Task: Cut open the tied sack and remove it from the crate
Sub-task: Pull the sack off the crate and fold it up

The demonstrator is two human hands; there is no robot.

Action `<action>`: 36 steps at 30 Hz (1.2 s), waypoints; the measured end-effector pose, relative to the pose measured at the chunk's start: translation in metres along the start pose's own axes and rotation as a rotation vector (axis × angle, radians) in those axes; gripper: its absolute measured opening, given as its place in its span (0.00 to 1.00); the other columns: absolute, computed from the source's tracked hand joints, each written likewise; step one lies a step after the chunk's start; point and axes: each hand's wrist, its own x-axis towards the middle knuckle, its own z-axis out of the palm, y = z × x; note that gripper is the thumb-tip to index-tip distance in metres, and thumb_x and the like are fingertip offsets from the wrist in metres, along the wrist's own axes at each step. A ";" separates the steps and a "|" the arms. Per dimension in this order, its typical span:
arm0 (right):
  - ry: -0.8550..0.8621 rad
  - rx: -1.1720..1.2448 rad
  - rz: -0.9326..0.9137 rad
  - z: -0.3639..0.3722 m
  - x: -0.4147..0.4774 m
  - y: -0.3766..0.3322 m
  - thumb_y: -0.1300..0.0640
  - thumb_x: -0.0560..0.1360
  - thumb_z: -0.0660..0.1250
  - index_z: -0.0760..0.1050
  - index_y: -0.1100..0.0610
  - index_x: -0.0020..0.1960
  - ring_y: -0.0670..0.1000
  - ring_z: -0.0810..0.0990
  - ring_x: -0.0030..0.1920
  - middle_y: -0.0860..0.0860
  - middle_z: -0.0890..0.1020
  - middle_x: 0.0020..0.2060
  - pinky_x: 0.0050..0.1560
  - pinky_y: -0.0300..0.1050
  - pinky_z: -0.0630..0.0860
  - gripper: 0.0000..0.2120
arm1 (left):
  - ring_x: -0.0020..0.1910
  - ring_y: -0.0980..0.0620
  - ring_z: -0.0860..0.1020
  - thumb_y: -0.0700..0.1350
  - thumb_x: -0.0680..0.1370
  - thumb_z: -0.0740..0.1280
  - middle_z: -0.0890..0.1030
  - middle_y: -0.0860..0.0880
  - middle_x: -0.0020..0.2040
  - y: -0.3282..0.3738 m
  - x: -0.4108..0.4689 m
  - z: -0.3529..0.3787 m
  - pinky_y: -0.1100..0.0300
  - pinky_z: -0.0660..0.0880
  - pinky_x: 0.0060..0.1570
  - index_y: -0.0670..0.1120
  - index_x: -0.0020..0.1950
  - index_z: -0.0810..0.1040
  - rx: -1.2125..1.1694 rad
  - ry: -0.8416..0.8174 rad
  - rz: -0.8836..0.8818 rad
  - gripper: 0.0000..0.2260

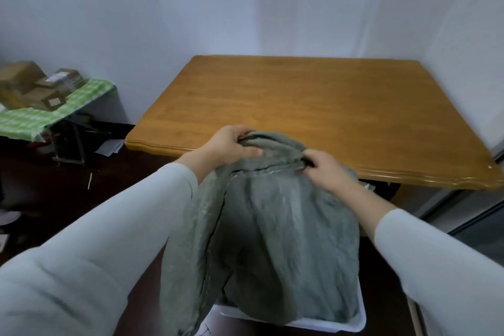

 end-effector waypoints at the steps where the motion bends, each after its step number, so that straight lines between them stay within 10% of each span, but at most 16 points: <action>1: 0.005 -0.027 0.041 -0.009 0.002 -0.002 0.61 0.75 0.62 0.74 0.59 0.48 0.59 0.78 0.52 0.61 0.79 0.48 0.40 0.43 0.63 0.04 | 0.71 0.44 0.66 0.58 0.64 0.77 0.68 0.43 0.69 -0.009 -0.003 0.006 0.47 0.66 0.69 0.48 0.76 0.57 0.108 0.021 -0.056 0.47; 5: 0.052 -0.094 0.039 -0.036 0.002 -0.019 0.48 0.75 0.65 0.71 0.56 0.43 0.57 0.76 0.47 0.53 0.75 0.39 0.40 0.46 0.65 0.12 | 0.77 0.43 0.38 0.63 0.56 0.78 0.34 0.44 0.77 -0.040 -0.026 0.073 0.34 0.48 0.71 0.51 0.73 0.26 0.192 0.068 -0.194 0.69; 10: -0.010 0.311 0.093 -0.058 -0.017 -0.027 0.56 0.67 0.76 0.79 0.64 0.45 0.56 0.80 0.42 0.62 0.83 0.42 0.49 0.55 0.78 0.13 | 0.68 0.42 0.70 0.50 0.73 0.67 0.72 0.43 0.68 -0.084 -0.042 0.125 0.42 0.63 0.68 0.50 0.77 0.48 0.028 0.238 -0.453 0.39; 13: -0.114 0.159 0.233 -0.096 -0.031 0.003 0.55 0.64 0.78 0.80 0.61 0.47 0.54 0.80 0.43 0.57 0.83 0.42 0.50 0.51 0.77 0.16 | 0.54 0.43 0.78 0.47 0.75 0.60 0.81 0.46 0.51 -0.117 -0.057 0.114 0.50 0.67 0.55 0.51 0.54 0.76 0.167 0.231 -0.520 0.11; 19: -0.021 -0.441 0.382 -0.113 -0.046 0.053 0.42 0.73 0.65 0.71 0.52 0.30 0.55 0.76 0.38 0.51 0.75 0.30 0.38 0.47 0.70 0.18 | 0.65 0.38 0.72 0.46 0.81 0.56 0.73 0.38 0.65 -0.091 -0.031 0.065 0.54 0.71 0.58 0.35 0.66 0.68 -0.192 0.318 -0.671 0.18; 25: 0.513 0.234 0.283 -0.135 -0.039 0.031 0.49 0.72 0.66 0.73 0.61 0.35 0.54 0.72 0.35 0.59 0.72 0.31 0.36 0.45 0.64 0.16 | 0.32 0.51 0.69 0.42 0.82 0.49 0.70 0.46 0.37 0.025 0.003 -0.009 0.60 0.69 0.34 0.43 0.37 0.66 -1.105 0.522 -0.561 0.15; 28: 0.739 0.275 0.165 -0.142 -0.043 0.010 0.54 0.75 0.65 0.72 0.65 0.35 0.51 0.71 0.36 0.56 0.73 0.31 0.36 0.44 0.62 0.16 | 0.33 0.50 0.71 0.39 0.82 0.56 0.72 0.46 0.37 0.058 0.006 -0.022 0.58 0.71 0.33 0.42 0.41 0.69 -0.876 0.518 -0.283 0.10; 31: 0.485 0.054 0.264 -0.132 -0.050 0.012 0.53 0.77 0.63 0.65 0.57 0.27 0.55 0.73 0.34 0.55 0.72 0.27 0.33 0.46 0.61 0.21 | 0.33 0.48 0.68 0.39 0.81 0.56 0.71 0.45 0.40 0.054 0.011 -0.018 0.55 0.70 0.33 0.43 0.45 0.67 -0.784 0.458 -0.295 0.05; 36: 0.600 0.129 0.216 -0.139 -0.054 0.025 0.54 0.77 0.63 0.74 0.61 0.35 0.57 0.77 0.42 0.58 0.79 0.34 0.42 0.51 0.71 0.15 | 0.43 0.47 0.69 0.38 0.80 0.57 0.71 0.44 0.42 0.050 0.011 -0.024 0.50 0.72 0.40 0.43 0.44 0.67 -0.812 0.522 -0.264 0.05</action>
